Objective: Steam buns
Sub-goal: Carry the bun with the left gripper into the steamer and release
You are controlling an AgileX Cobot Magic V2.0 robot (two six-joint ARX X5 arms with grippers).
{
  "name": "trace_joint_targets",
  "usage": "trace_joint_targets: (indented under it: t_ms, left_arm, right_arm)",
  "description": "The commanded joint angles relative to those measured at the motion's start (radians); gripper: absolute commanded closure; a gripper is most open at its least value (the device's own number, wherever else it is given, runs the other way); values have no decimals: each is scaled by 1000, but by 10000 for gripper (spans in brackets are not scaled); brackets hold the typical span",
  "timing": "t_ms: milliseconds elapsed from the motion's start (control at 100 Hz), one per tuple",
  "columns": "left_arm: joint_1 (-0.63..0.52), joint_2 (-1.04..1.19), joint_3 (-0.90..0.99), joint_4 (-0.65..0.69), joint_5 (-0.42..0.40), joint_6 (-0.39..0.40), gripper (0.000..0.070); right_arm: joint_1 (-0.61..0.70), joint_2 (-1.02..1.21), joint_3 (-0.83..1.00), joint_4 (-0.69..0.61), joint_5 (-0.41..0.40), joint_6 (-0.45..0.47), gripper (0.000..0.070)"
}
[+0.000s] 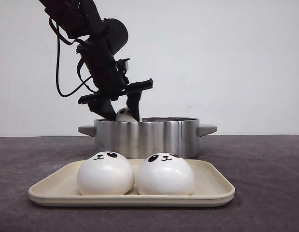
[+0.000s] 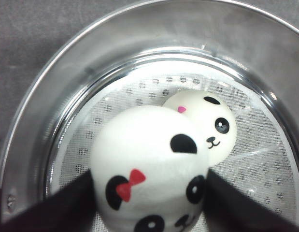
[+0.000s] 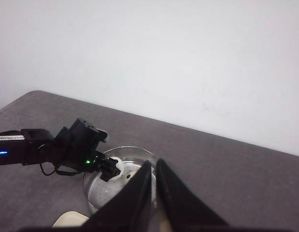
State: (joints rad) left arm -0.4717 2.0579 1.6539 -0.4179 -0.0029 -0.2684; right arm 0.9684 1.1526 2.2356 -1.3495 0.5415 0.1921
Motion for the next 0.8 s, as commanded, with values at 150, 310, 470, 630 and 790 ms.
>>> trace_joint_targets:
  t_ms: [150,310,470,630,790]
  left_arm:
    - [-5,26,28,16,-5,14,179]
    - [-5,23,30,6,-5,13,180]
    - [-7,-21,39,-47,-5,14,184]
    - [-16,-135,39,-90,-5,13,184]
    - [-27,-319,39,-138,-5,16,185]
  right_arm:
    - [11,10,21,-72,-3,25,693]
    - [11,10,21,-72,-3,25,693]
    - [11,9,-21,-73,-3,23,693]
    - [11,-4,-174,-72,3,19,693]
    - [11,-27,-410,40,2,92,693]
